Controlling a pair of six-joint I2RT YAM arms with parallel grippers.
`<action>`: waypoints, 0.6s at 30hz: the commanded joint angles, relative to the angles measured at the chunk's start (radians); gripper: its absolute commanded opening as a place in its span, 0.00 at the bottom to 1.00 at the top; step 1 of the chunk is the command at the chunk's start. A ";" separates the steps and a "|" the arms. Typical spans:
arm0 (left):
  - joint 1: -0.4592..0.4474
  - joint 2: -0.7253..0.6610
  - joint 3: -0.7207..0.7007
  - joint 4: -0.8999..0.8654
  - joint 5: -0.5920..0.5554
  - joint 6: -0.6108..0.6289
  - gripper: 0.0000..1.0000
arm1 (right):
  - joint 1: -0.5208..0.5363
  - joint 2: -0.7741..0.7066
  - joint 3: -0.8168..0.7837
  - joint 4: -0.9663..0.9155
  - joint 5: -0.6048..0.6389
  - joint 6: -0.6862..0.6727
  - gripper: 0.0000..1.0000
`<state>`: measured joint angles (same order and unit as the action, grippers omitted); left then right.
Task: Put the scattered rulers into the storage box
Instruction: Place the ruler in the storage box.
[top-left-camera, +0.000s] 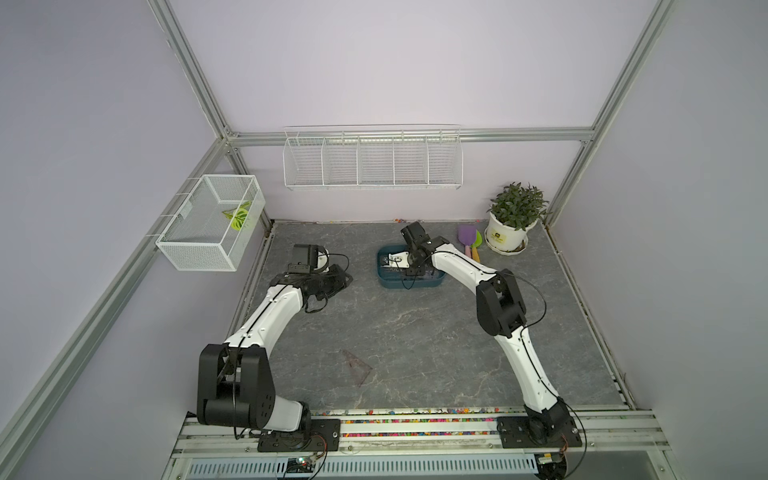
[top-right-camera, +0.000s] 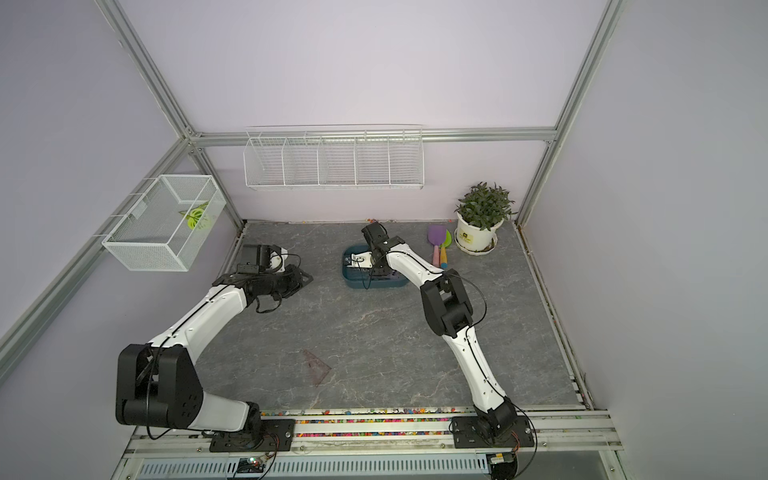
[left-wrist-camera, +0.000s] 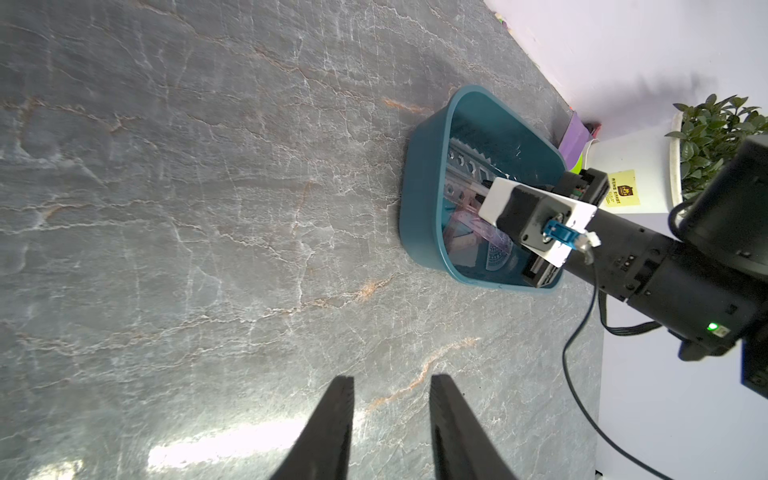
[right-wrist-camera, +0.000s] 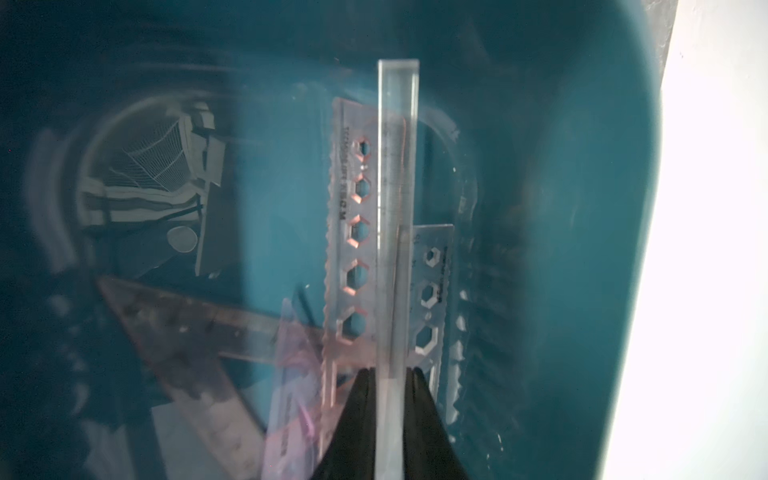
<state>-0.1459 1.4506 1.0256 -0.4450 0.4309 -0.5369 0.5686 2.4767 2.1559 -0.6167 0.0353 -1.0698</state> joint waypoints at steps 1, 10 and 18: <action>0.008 0.010 0.024 0.015 0.023 0.009 0.36 | -0.004 0.021 0.021 0.027 0.014 -0.010 0.00; 0.019 0.012 0.019 0.020 0.038 0.008 0.36 | -0.004 0.018 0.022 0.040 0.009 0.011 0.15; 0.020 -0.010 0.004 0.031 0.044 0.006 0.36 | -0.003 0.007 0.023 0.045 0.039 0.023 0.47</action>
<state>-0.1310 1.4570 1.0256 -0.4309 0.4622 -0.5373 0.5682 2.4882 2.1597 -0.5755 0.0608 -1.0630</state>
